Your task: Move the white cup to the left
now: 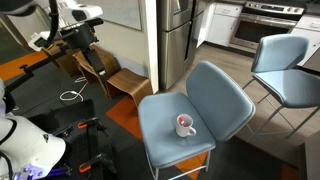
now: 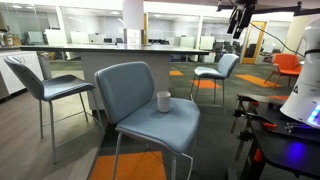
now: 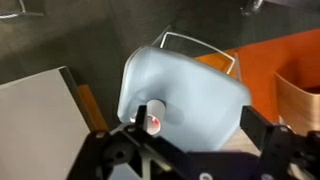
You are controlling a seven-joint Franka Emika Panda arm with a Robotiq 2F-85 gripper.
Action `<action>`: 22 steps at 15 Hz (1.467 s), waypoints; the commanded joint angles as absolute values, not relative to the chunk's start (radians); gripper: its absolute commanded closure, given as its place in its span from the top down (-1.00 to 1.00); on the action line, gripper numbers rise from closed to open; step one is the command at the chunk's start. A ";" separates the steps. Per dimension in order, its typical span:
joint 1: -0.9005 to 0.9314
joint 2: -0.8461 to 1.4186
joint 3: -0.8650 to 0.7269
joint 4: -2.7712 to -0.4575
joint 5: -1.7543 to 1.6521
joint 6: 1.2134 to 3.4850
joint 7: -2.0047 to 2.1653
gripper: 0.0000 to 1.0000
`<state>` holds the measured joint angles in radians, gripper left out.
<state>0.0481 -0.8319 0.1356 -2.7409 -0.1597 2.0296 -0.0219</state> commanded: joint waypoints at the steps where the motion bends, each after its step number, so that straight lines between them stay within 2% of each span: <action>1: 0.063 -0.830 0.122 -2.738 -0.171 2.025 -0.012 1.00; 14: 0.063 -0.830 0.122 -2.738 -0.171 2.025 -0.012 1.00; 19: 0.002 -0.668 0.092 -2.713 -0.175 2.126 0.040 1.00; 22: -0.046 -0.504 0.074 -2.686 -0.188 2.265 0.066 1.00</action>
<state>-0.0182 -0.6586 0.0836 -2.7389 -0.1647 2.1724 0.0130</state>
